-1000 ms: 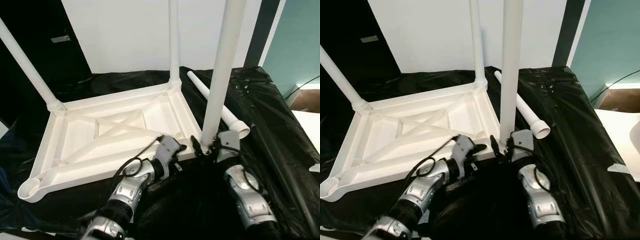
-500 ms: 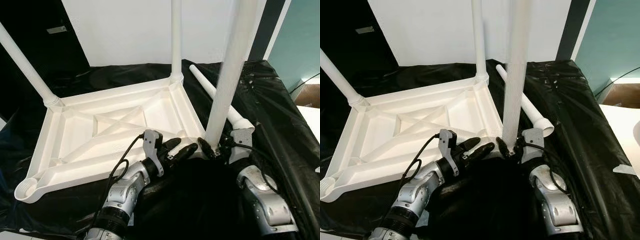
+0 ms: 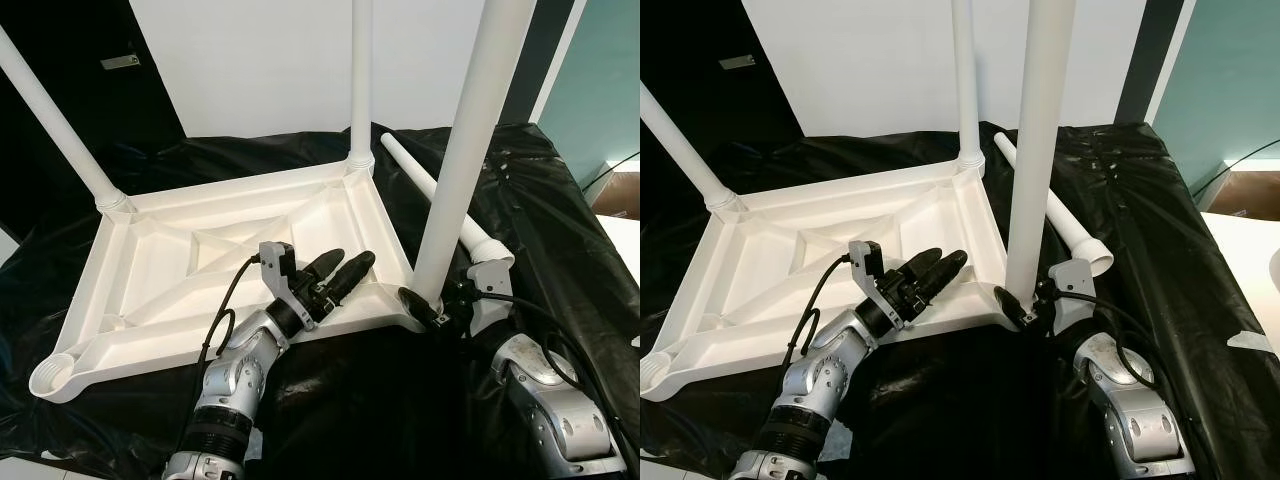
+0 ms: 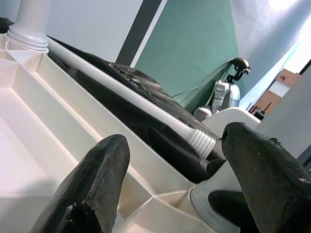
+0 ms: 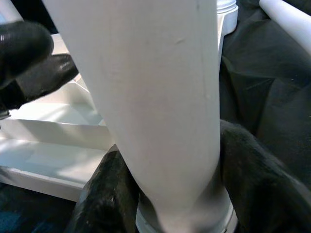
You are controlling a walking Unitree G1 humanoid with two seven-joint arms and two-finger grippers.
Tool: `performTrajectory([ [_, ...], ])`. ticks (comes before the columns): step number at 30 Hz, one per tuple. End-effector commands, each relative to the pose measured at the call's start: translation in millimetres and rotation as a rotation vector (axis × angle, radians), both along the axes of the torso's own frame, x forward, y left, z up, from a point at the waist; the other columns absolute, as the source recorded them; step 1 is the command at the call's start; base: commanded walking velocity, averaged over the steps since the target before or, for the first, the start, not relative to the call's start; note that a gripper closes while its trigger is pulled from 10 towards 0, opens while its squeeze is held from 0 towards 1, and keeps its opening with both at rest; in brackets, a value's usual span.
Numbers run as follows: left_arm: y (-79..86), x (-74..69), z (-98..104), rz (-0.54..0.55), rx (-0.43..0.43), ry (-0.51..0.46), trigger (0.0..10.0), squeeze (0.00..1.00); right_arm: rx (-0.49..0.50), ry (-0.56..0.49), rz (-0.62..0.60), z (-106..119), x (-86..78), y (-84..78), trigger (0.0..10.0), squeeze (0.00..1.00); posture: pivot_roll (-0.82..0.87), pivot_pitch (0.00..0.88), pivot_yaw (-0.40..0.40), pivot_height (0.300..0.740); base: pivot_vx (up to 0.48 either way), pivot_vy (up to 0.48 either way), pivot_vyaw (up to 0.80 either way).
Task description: Building children table
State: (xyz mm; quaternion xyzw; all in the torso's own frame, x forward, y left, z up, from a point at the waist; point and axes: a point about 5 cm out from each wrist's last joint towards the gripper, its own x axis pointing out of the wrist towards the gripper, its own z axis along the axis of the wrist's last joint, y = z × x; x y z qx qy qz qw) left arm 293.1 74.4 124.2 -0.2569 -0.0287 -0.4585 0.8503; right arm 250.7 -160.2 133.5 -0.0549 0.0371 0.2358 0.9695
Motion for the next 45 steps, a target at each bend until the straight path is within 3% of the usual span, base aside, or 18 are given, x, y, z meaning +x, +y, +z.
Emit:
performTrajectory([
  [1,0.5,-3.3,-2,-0.034,0.021,-0.026,10.0,0.00,-0.020,0.068,-0.054,-14,-2.1,-7.5,10.0,0.00,-0.09,0.000,0.088,0.740,0.000,0.000,0.00],
  [5,0.0,-3.3,-3,-0.032,0.025,-0.025,10.0,0.00,-0.033,0.051,-0.070,-12,-1.1,-9.0,10.0,0.00,-0.09,0.000,0.088,0.740,0.000,0.000,0.00],
  [6,-0.6,-3.5,-4,-0.035,0.034,-0.025,10.0,0.00,-0.029,0.017,-0.081,-8,-1.3,-9.9,10.0,1.00,-0.10,0.000,0.092,0.740,0.000,0.000,0.00],
  [8,-1.2,-3.8,-6,-0.039,0.046,-0.026,10.0,0.00,-0.038,-0.007,-0.086,-6,-1.8,-9.0,10.0,1.00,-0.10,0.000,0.097,0.740,0.000,0.000,0.00],
  [9,-1.6,-4.2,-6,-0.043,0.053,-0.025,10.0,0.00,-0.053,-0.015,-0.076,-5,-3.7,-7.6,10.0,0.18,-0.10,0.000,0.099,0.740,0.000,0.000,0.00],
  [11,-1.8,-4.5,-7,-0.046,0.057,-0.023,10.0,0.00,-0.073,-0.014,-0.062,-5,-5.8,-5.9,10.0,0.18,-0.10,0.000,0.099,0.740,0.000,0.000,0.00],
  [12,-2.1,-4.9,-7,-0.046,0.064,-0.023,10.0,0.00,-0.086,-0.004,-0.038,-7,-8.9,-5.5,10.0,0.00,-0.11,0.000,0.099,0.740,0.000,0.000,0.00],
  [18,-2.1,-5.8,-9,-0.045,0.074,-0.023,10.0,0.00,-0.095,0.020,-0.008,-8,-13.6,-6.1,10.0,0.00,-0.11,0.000,0.099,0.740,0.000,0.000,0.00],
  [22,3.2,-12.3,-16,-0.020,0.086,-0.006,10.0,0.00,-0.113,0.106,0.239,-6,-36.0,-4.6,10.0,0.00,-0.12,0.000,0.098,0.740,0.000,0.000,0.00],
  [24,3.2,-12.3,-16,-0.020,0.086,-0.006,10.0,0.00,-0.113,0.106,0.239,-6,-36.0,-4.6,10.0,0.00,-0.12,0.000,0.098,0.740,0.000,0.000,0.00],
  [25,3.9,-14.5,-19,-0.015,0.090,0.001,10.0,0.00,-0.127,0.118,0.318,-4,-39.4,-2.7,7.6,0.00,-0.12,0.000,0.098,0.740,0.000,0.000,0.00],
  [26,3.9,-14.5,-19,-0.015,0.090,0.001,10.0,0.00,-0.127,0.118,0.318,-4,-39.4,-2.7,7.6,0.00,-0.12,0.000,0.098,0.740,0.000,0.000,0.00],
  [27,2.9,-15.4,-21,-0.014,0.096,0.004,10.0,0.00,-0.138,0.131,0.386,-4,-40.4,-0.8,3.8,0.00,-0.12,0.000,0.099,0.740,0.000,0.000,0.00],
  [28,2.9,-15.4,-21,-0.014,0.096,0.004,10.0,0.00,-0.138,0.131,0.386,-4,-40.4,-0.8,3.8,0.00,-0.12,0.000,0.099,0.740,0.000,0.000,0.00],
  [29,0.8,-15.2,-21,-0.015,0.098,0.006,10.0,0.00,-0.155,0.137,0.451,-4,-39.0,1.6,1.2,0.00,-0.12,0.000,0.100,0.740,0.000,0.000,0.00],
  [30,0.8,-15.2,-21,-0.015,0.098,0.006,10.0,0.00,-0.155,0.137,0.451,-4,-39.0,1.6,1.2,0.00,-0.12,0.000,0.100,0.740,0.000,0.000,0.00],
  [31,-1.5,-14.4,-21,-0.017,0.100,0.003,10.0,0.00,-0.170,0.131,0.512,-3,-35.5,4.4,0.0,0.00,-0.12,0.000,0.099,0.740,0.000,0.000,0.00],
  [45,1.1,-12.1,-19,0.017,0.118,-0.017,10.0,0.00,-0.319,0.093,0.530,-7,32.7,9.6,0.0,0.00,-0.05,0.000,0.071,0.740,0.000,0.000,0.00],
])
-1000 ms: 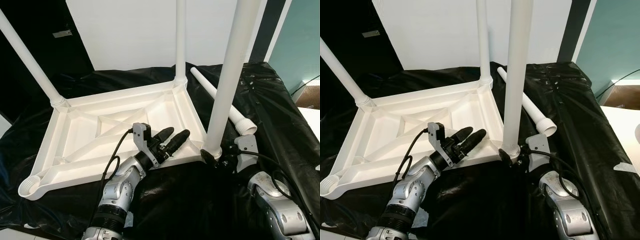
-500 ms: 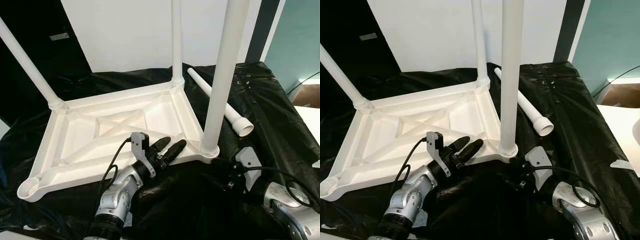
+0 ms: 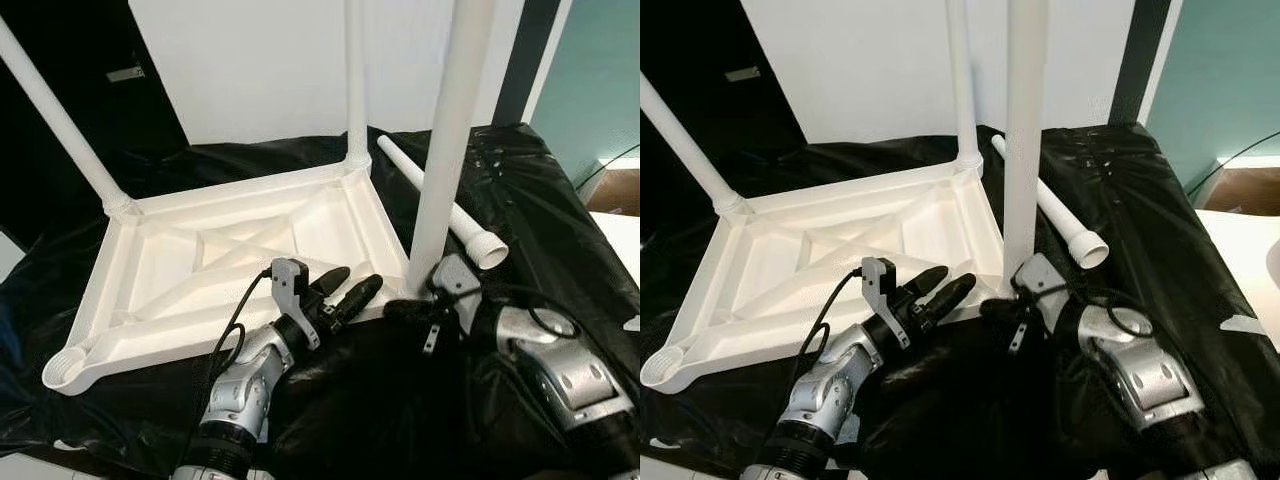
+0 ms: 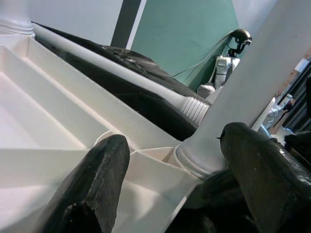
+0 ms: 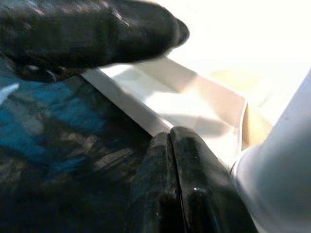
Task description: Building children table
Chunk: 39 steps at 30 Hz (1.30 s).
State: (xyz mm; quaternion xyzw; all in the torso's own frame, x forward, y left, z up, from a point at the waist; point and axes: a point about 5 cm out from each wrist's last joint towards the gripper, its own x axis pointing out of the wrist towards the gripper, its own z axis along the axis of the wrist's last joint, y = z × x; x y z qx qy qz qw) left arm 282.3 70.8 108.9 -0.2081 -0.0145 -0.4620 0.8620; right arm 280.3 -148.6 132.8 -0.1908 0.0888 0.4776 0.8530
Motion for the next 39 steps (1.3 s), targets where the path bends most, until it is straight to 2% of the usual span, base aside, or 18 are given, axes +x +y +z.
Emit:
performTrajectory([
  [1,4.7,-1.3,-4,0.017,0.016,0.003,10.0,0.00,-0.036,0.010,-0.007,-6,3.1,-2.0,0.0,0.00,-0.05,0.000,0.071,0.740,0.000,0.000,0.00],
  [4,6.2,-3.3,-4,0.025,0.021,0.002,10.0,0.00,-0.137,-0.024,-0.114,-15,28.9,-9.5,0.0,0.00,-0.03,0.000,0.070,0.740,0.000,0.000,0.00],
  [9,7.5,-2.9,-4,0.030,0.022,0.000,10.0,0.00,-0.154,-0.089,-0.203,-12,45.3,-11.2,0.0,0.00,-0.03,0.000,0.071,0.740,0.000,0.000,0.00],
  [11,7.8,-2.1,-3,0.032,0.026,-0.004,10.0,0.00,-0.135,-0.174,-0.288,-6,58.0,-5.4,0.0,0.00,-0.02,0.000,0.075,0.740,0.000,0.000,0.00],
  [15,7.6,-2.0,-3,0.029,0.042,-0.007,10.0,0.00,-0.109,-0.182,-0.286,-6,57.1,3.8,0.0,0.00,-0.02,0.000,0.076,0.740,0.000,0.000,0.00],
  [16,7.7,-2.6,-4,0.020,0.070,-0.006,10.0,0.00,-0.077,-0.178,-0.253,-8,51.2,16.2,4.8,0.00,-0.02,0.000,0.081,0.740,0.000,0.000,0.00],
  [18,7.7,-2.6,-4,0.020,0.070,-0.006,10.0,0.00,-0.077,-0.178,-0.253,-8,51.2,16.2,4.8,0.00,-0.02,0.000,0.081,0.740,0.000,0.000,0.00],
  [19,8.1,-3.2,-6,0.014,0.097,-0.004,10.0,0.00,-0.051,-0.169,-0.227,-9,45.4,25.1,7.1,0.00,-0.02,0.000,0.083,0.740,0.000,0.000,0.00],
  [20,8.1,-3.2,-6,0.014,0.097,-0.004,10.0,0.00,-0.051,-0.169,-0.227,-9,45.4,25.1,7.1,0.00,-0.02,0.000,0.083,0.740,0.000,0.000,0.00],
  [21,10.6,-2.6,-8,0.015,0.147,-0.004,10.0,0.00,-0.021,-0.167,-0.229,-9,38.6,31.6,10.0,0.00,-0.02,0.000,0.085,0.740,0.000,0.000,0.00],
  [23,23.1,6.1,-10,0.080,0.288,-0.043,10.0,0.00,0.019,-0.192,-0.328,-5,25.0,31.8,10.0,0.00,-0.03,0.000,0.095,0.740,0.000,0.000,0.00],
  [27,29.1,10.6,-9,0.113,0.331,-0.067,10.0,0.00,0.027,-0.210,-0.383,-6,21.4,28.9,10.0,0.00,-0.04,0.000,0.102,0.740,0.000,0.000,0.00],
  [29,41.7,22.0,2,0.183,0.357,-0.120,10.0,0.00,0.028,-0.226,-0.473,-12,12.6,19.6,10.0,0.00,-0.07,0.000,0.116,0.740,0.000,0.000,0.00],
  [32,48.7,27.8,8,0.215,0.368,-0.147,10.0,0.00,0.024,-0.218,-0.498,-19,7.5,15.9,10.0,0.00,-0.07,0.000,0.120,0.740,0.000,0.000,0.00],
  [33,48.7,27.8,8,0.215,0.368,-0.147,10.0,0.00,0.024,-0.218,-0.498,-19,7.5,15.9,10.0,0.00,-0.07,0.000,0.120,0.740,0.000,0.000,0.00],
  [34,62.5,35.2,14,0.229,0.434,-0.173,10.0,0.00,0.013,-0.195,-0.516,-30,-2.2,13.3,10.0,0.00,-0.09,0.000,0.128,0.740,0.000,0.000,0.00],
  [38,68.0,35.0,10,0.191,0.497,-0.159,10.0,0.00,0.014,-0.195,-0.526,-31,-2.9,12.1,10.0,0.00,-0.10,0.000,0.129,0.740,0.000,0.000,0.00],
  [39,71.6,32.5,5,0.136,0.552,-0.138,10.0,0.00,0.013,-0.195,-0.538,-30,-3.5,11.6,10.0,0.00,-0.10,0.000,0.129,0.740,0.000,0.000,0.00],
])
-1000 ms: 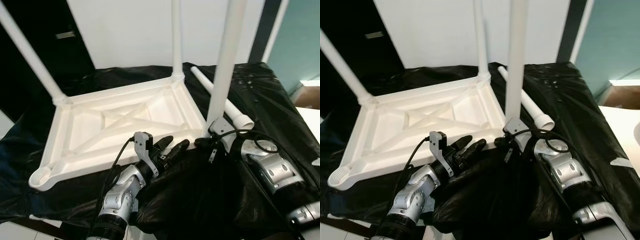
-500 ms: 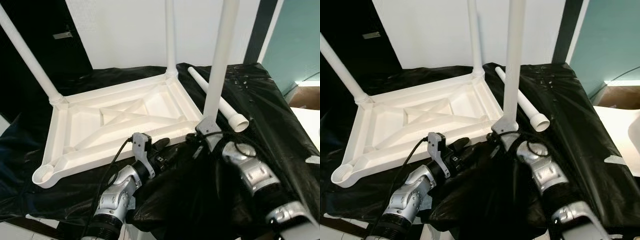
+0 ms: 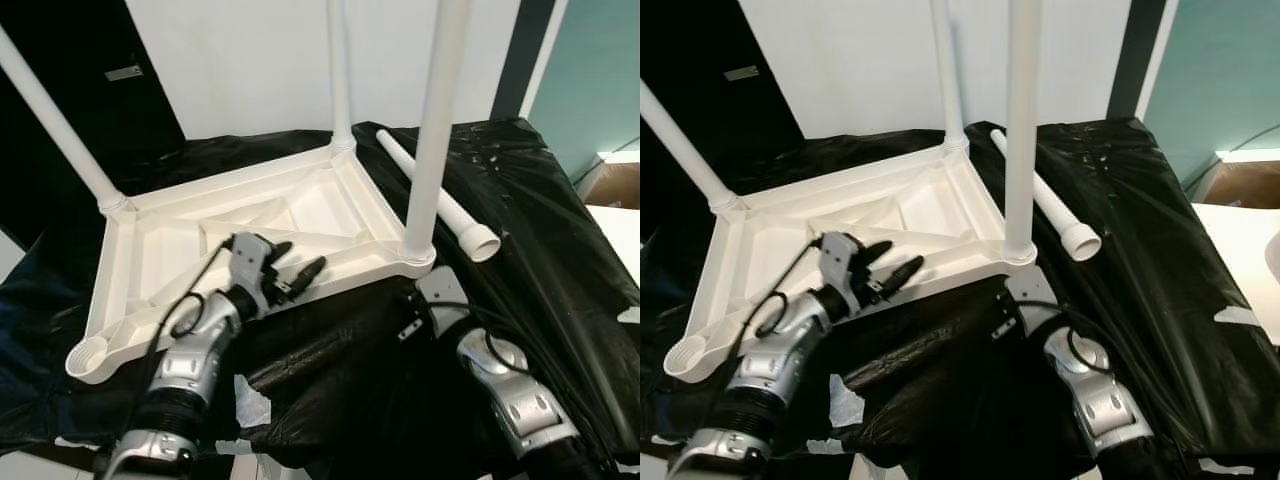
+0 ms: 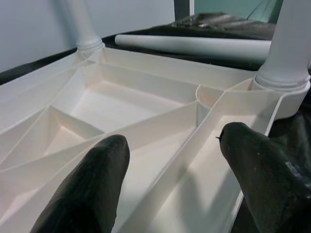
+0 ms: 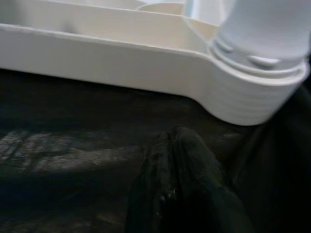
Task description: Building children table
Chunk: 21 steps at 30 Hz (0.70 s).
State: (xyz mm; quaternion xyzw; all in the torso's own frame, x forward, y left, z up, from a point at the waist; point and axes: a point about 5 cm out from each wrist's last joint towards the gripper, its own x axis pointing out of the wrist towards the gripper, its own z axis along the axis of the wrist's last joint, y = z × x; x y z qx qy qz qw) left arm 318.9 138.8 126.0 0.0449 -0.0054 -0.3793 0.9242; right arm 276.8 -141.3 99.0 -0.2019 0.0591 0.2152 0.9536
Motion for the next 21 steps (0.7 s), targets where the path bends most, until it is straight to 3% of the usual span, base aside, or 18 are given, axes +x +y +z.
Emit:
performTrajectory([
  [1,3.6,-4.2,-12,-0.048,0.077,0.067,10.0,0.00,0.008,-0.016,0.001,4,0.0,4.2,10.0,0.00,-0.10,0.000,0.129,0.740,0.000,0.000,0.00],
  [4,3.6,-4.2,-12,-0.048,0.077,0.067,10.0,0.00,0.008,-0.016,0.001,4,0.0,4.2,10.0,0.00,-0.10,0.000,0.129,0.740,0.000,0.000,0.00],
  [5,6.9,-14.5,-21,-0.162,0.133,0.152,10.0,0.00,0.009,-0.025,-0.016,9,1.8,3.7,10.0,0.00,-0.09,0.000,0.128,0.740,0.000,0.000,0.00],
  [6,9.7,-23.8,-23,-0.264,0.135,0.231,10.0,0.00,0.007,-0.034,-0.023,12,4.6,3.8,10.0,0.00,-0.09,0.000,0.125,0.740,0.000,0.000,0.00],
  [7,9.7,-23.8,-23,-0.264,0.135,0.231,10.0,0.00,0.007,-0.034,-0.023,12,4.6,3.8,10.0,0.00,-0.09,0.000,0.125,0.740,0.000,0.000,0.00],
  [9,12.2,-32.8,-21,-0.373,0.100,0.310,10.0,0.00,0.004,-0.046,-0.030,16,8.4,4.8,10.0,0.00,-0.08,0.000,0.122,0.740,0.000,0.000,0.00],
  [14,12.3,-30.8,-23,-0.366,0.110,0.324,10.0,0.00,0.003,-0.054,-0.029,18,10.7,5.8,10.0,0.00,-0.08,0.000,0.121,0.740,0.000,0.000,0.00],
  [17,20.2,-20.3,-53,-0.220,0.366,0.368,10.0,0.00,0.004,-0.078,-0.021,23,13.4,7.7,10.0,0.00,-0.08,0.000,0.120,0.740,0.000,0.000,0.00],
  [20,22.0,-16.1,-61,-0.166,0.418,0.397,10.0,0.00,0.000,-0.090,-0.016,26,14.0,8.3,10.0,0.00,-0.08,0.000,0.120,0.740,0.000,0.000,0.00],
  [21,20.3,-17.1,-62,-0.178,0.414,0.417,7.7,0.00,0.001,-0.092,-0.014,26,13.8,8.9,10.0,0.00,-0.08,0.000,0.122,0.740,0.000,0.000,0.00],
])
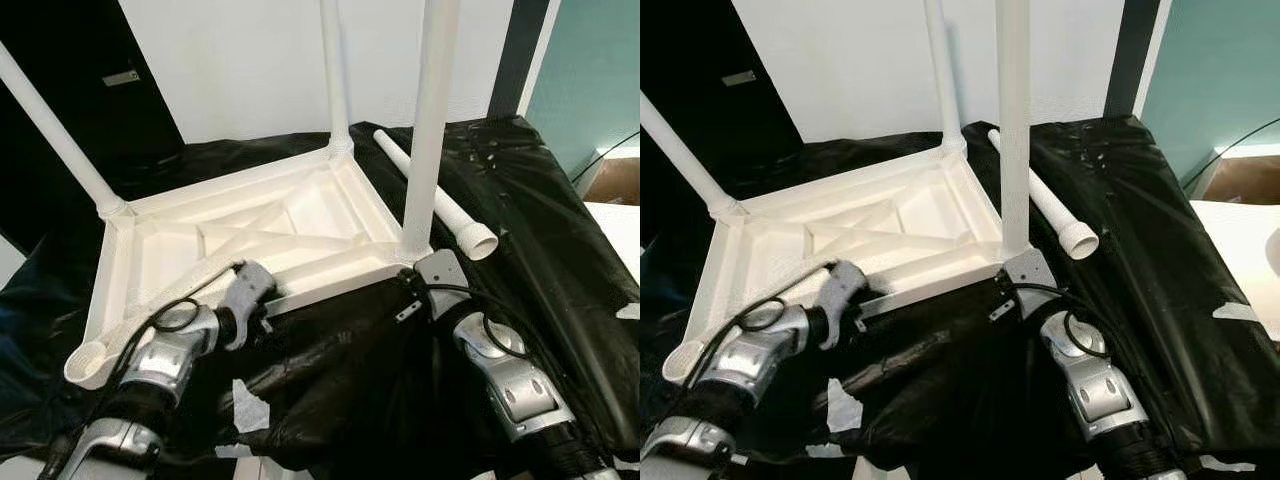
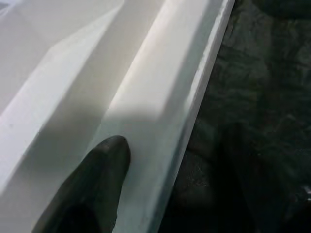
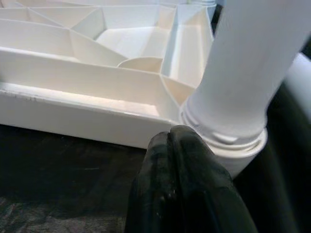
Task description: Building children table
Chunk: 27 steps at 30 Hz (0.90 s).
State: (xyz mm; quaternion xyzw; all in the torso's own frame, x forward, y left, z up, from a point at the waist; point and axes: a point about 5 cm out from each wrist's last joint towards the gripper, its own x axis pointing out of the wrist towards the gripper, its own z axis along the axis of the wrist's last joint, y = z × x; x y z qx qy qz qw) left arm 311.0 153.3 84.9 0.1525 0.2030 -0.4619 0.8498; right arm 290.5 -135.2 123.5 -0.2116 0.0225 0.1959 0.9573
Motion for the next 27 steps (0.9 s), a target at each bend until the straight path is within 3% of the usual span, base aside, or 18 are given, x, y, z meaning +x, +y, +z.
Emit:
performTrajectory([
  [1,1.0,-11.7,-20,-0.007,0.047,0.113,0.0,0.00,0.006,-0.010,0.010,3,-0.2,3.5,10.0,0.00,-0.08,0.000,0.122,0.740,0.000,0.000,0.00],
  [3,-3.2,-14.3,-20,-0.034,0.037,0.128,0.0,0.00,0.008,-0.010,0.012,3,-0.6,4.0,10.0,0.00,-0.08,0.000,0.125,0.740,0.000,0.000,0.00],
  [6,-25.4,-24.2,-16,-0.131,-0.017,0.181,0.0,0.00,0.007,-0.003,0.019,1,-2.7,6.3,10.0,0.00,-0.09,0.000,0.132,0.740,0.000,0.000,0.00],
  [10,-41.7,-19.2,-9,-0.097,-0.099,0.174,0.0,0.00,0.006,-0.001,0.020,1,-3.2,7.2,10.0,0.00,-0.09,0.000,0.135,0.740,0.000,0.000,0.00],
  [12,-56.7,-3.1,-1,0.036,-0.187,0.137,0.0,0.00,0.003,0.000,0.020,0,-3.3,7.8,10.0,0.00,-0.09,0.000,0.137,0.740,0.000,0.000,0.00],
  [17,-66.9,10.8,4,0.175,-0.250,0.118,0.0,0.00,-0.001,0.000,0.022,0,-3.4,8.6,10.0,0.00,-0.09,0.000,0.137,0.740,0.000,0.000,0.00],
  [18,-78.7,26.8,12,0.396,-0.331,0.091,0.0,0.00,-0.005,0.001,0.038,0,-4.4,11.6,10.0,0.00,-0.09,0.000,0.135,0.740,0.000,0.000,0.00],
  [23,-81.6,32.2,14,0.535,-0.323,0.054,0.0,0.00,-0.008,0.003,0.056,0,-6.0,14.7,10.0,0.00,-0.09,0.000,0.133,0.740,0.000,0.000,0.00],
  [27,-66.0,35.6,7,0.720,-0.288,0.025,0.0,0.00,-0.005,0.007,0.075,0,-8.3,17.0,10.0,0.00,-0.09,0.000,0.130,0.740,0.000,0.000,0.00],
])
